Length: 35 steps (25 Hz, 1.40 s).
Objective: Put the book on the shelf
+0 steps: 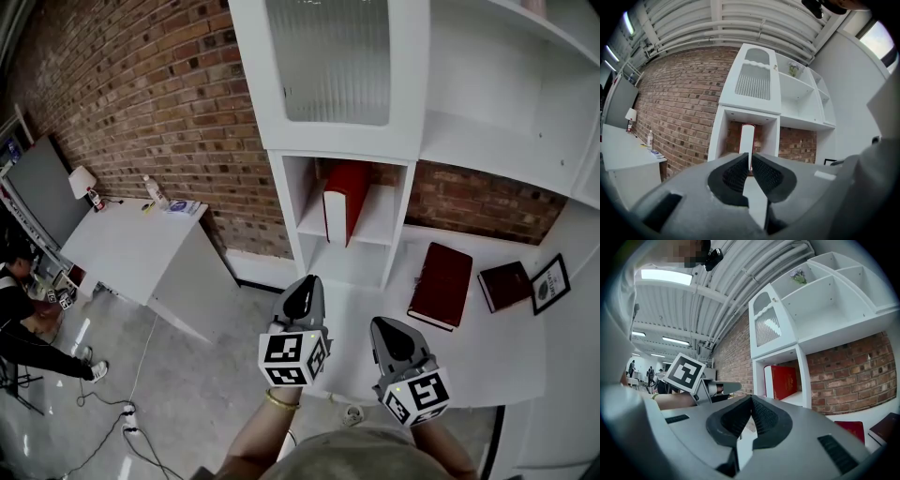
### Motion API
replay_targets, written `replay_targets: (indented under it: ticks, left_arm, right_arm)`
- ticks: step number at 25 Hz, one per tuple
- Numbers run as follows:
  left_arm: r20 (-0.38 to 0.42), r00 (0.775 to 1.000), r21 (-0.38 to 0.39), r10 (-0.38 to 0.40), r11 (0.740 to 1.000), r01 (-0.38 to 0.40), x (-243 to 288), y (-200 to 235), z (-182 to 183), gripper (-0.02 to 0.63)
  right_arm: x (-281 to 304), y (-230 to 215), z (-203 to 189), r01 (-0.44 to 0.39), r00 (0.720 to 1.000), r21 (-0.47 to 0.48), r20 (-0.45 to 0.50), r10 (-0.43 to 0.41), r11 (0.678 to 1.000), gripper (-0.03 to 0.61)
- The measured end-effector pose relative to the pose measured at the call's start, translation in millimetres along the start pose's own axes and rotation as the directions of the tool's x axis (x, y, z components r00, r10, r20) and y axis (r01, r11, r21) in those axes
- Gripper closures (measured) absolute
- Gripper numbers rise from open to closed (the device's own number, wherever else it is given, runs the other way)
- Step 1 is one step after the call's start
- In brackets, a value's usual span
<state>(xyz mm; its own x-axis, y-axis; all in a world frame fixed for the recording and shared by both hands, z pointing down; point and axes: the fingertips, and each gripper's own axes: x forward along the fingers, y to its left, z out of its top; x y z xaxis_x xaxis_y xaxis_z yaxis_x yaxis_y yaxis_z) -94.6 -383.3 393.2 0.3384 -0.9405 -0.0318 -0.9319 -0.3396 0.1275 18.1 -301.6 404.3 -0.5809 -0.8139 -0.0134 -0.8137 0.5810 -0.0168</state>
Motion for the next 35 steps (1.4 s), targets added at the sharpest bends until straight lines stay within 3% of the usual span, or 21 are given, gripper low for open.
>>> replay_targets:
  ticks: [12,35]
  left_arm:
    - [-0.044,0.997,-0.030,-0.064,0.998,0.063,-78,-11,-12,0.604]
    - [-0.066,0.996,-0.078,-0.062,0.995,0.057,-215,-40,-27,0.604]
  right_arm:
    - [-40,40,-4,0.016,1.000,0.009,-0.001,-0.016,1.000,0.572]
    - [-122,120,-15,-0.057,0.998,-0.007,-0.033,0.057,0.998,0.572]
